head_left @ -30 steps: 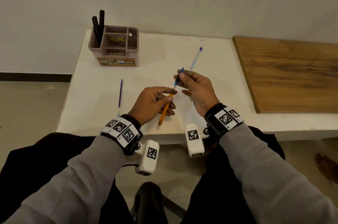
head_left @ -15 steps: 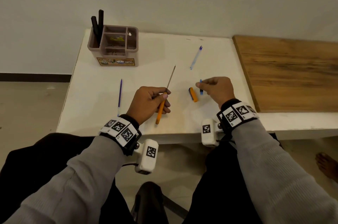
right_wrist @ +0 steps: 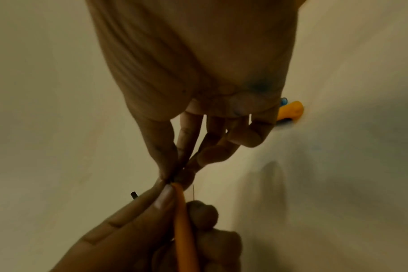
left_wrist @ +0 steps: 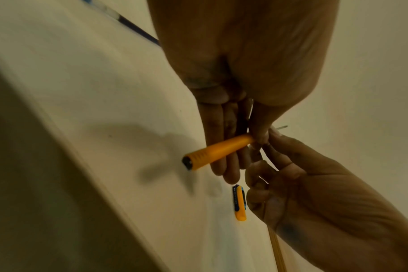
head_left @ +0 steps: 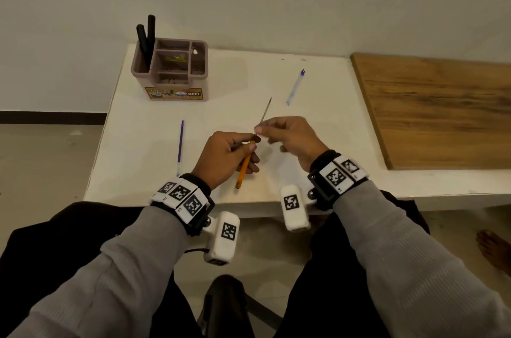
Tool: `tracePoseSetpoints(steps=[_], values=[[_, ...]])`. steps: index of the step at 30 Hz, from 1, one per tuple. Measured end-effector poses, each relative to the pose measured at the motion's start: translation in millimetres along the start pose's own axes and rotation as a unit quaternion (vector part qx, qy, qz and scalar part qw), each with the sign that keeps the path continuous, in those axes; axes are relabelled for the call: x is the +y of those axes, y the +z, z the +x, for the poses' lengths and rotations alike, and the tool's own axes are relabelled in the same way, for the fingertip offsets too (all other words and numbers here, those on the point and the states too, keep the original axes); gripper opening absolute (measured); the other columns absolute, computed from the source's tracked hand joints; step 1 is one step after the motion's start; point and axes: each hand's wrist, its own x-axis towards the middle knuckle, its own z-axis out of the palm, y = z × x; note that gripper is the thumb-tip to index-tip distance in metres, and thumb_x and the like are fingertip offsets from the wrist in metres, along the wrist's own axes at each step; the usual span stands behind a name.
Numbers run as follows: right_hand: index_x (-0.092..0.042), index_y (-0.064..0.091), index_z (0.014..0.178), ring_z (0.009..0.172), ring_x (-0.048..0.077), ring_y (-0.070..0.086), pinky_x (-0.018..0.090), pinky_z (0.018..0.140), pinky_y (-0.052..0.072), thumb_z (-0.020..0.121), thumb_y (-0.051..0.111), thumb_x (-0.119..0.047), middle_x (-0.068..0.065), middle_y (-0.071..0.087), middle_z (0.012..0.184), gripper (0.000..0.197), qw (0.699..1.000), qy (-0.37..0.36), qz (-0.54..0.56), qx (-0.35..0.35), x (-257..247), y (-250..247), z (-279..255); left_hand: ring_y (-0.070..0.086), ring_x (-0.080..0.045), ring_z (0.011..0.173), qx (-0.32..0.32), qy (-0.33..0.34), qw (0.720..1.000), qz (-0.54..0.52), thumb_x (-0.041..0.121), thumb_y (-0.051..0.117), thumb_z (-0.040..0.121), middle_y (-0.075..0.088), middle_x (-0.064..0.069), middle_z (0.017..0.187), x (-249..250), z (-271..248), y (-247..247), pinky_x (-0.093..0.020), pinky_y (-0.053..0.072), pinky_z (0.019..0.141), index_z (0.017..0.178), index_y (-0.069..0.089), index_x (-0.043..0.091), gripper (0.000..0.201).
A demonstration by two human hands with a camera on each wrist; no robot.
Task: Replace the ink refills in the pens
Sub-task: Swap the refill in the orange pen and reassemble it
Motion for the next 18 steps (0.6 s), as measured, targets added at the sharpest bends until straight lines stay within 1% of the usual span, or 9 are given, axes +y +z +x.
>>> tracePoseSetpoints(steps=[2,4,5,7,9,11,12,15,18], values=[[-0.018,0.075,0.092,0.071,0.008,0.06,0.023,0.058,0.036,0.084,0.073,-0.027,-0.005,0.075,0.087,0.012,0.997,0.007,0.066,0.046,-12,-13,11,0.071,-0.031,0.064,0.004,-0.004,1.0,-0.001,0.003,0.052,0.095,0.069,-0.02,0.077,0,2,-1,-0.036,0.061,0.062,0.113,0.064,0.003,0.022],[-0.016,0.074,0.096,0.068,0.007,0.06,0.023,0.057,0.037,0.083,0.074,-0.029,-0.005,0.075,0.088,0.018,0.989,0.02,0.085,0.117,-25,-35,28,0.071,-0.032,0.065,0.009,-0.008,1.0,0.004,0.004,0.053,0.094,0.07,-0.02,0.078,0,4,-1,-0.039,0.061,0.064,0.115,0.063,0.002,0.023],[-0.014,0.074,0.095,0.065,0.006,0.06,0.022,0.055,0.037,0.081,0.076,-0.029,-0.005,0.075,0.087,0.021,0.984,0.03,0.076,0.157,-30,-46,39,0.071,-0.033,0.065,0.012,-0.008,1.0,0.007,0.005,0.054,0.094,0.07,-0.02,0.079,-1,4,-2,-0.04,0.061,0.064,0.117,0.062,0.002,0.024],[-0.009,0.073,0.085,0.057,0.006,0.055,0.019,0.047,0.037,0.079,0.078,-0.027,-0.003,0.073,0.08,0.02,0.975,0.068,0.027,0.21,-33,-68,71,0.071,-0.033,0.066,0.021,-0.008,1.0,0.01,0.006,0.055,0.094,0.071,-0.019,0.08,-1,4,-4,-0.039,0.061,0.064,0.118,0.061,0.002,0.026],[-0.006,0.072,0.079,0.051,0.009,0.051,0.021,0.043,0.036,0.076,0.081,-0.03,-0.001,0.072,0.072,0.025,0.968,0.116,-0.052,0.216,-28,-81,97,0.071,-0.033,0.066,0.026,-0.01,1.0,0.01,0.006,0.055,0.094,0.071,-0.018,0.081,-1,5,-5,-0.038,0.061,0.065,0.118,0.062,0.001,0.025],[-0.008,0.073,0.073,0.053,0.013,0.055,0.024,0.048,0.04,0.071,0.084,-0.035,-0.003,0.071,0.06,0.028,0.961,0.145,-0.131,0.196,-16,-89,117,0.071,-0.033,0.067,0.032,-0.016,0.999,0.012,0.007,0.055,0.094,0.072,-0.016,0.081,-1,5,-7,-0.039,0.061,0.067,0.116,0.062,0.0,0.024],[-0.01,0.072,0.071,0.054,0.015,0.057,0.026,0.051,0.043,0.068,0.085,-0.037,-0.003,0.071,0.058,0.03,0.956,0.149,-0.166,0.192,-9,-91,125,0.071,-0.033,0.067,0.036,-0.02,0.999,0.012,0.007,0.056,0.094,0.072,-0.015,0.081,-1,5,-9,-0.04,0.061,0.068,0.115,0.062,0.0,0.024],[-0.009,0.075,0.078,0.065,0.023,0.062,0.032,0.07,0.055,0.064,0.086,-0.043,0.005,0.074,0.076,0.039,0.944,0.151,-0.224,0.19,-1,-90,131,0.071,-0.031,0.066,0.043,-0.029,0.999,0.009,0.006,0.056,0.093,0.072,-0.015,0.081,0,5,-12,-0.04,0.061,0.068,0.114,0.063,-0.001,0.023],[-0.005,0.073,0.093,0.082,0.025,0.069,0.033,0.078,0.056,0.069,0.083,-0.044,0.009,0.075,0.092,0.047,0.941,0.13,-0.238,0.201,-3,-79,131,0.071,-0.03,0.065,0.055,-0.028,0.998,0.007,0.007,0.057,0.093,0.072,-0.015,0.08,2,4,-14,-0.04,0.061,0.067,0.112,0.064,0.0,0.022]])
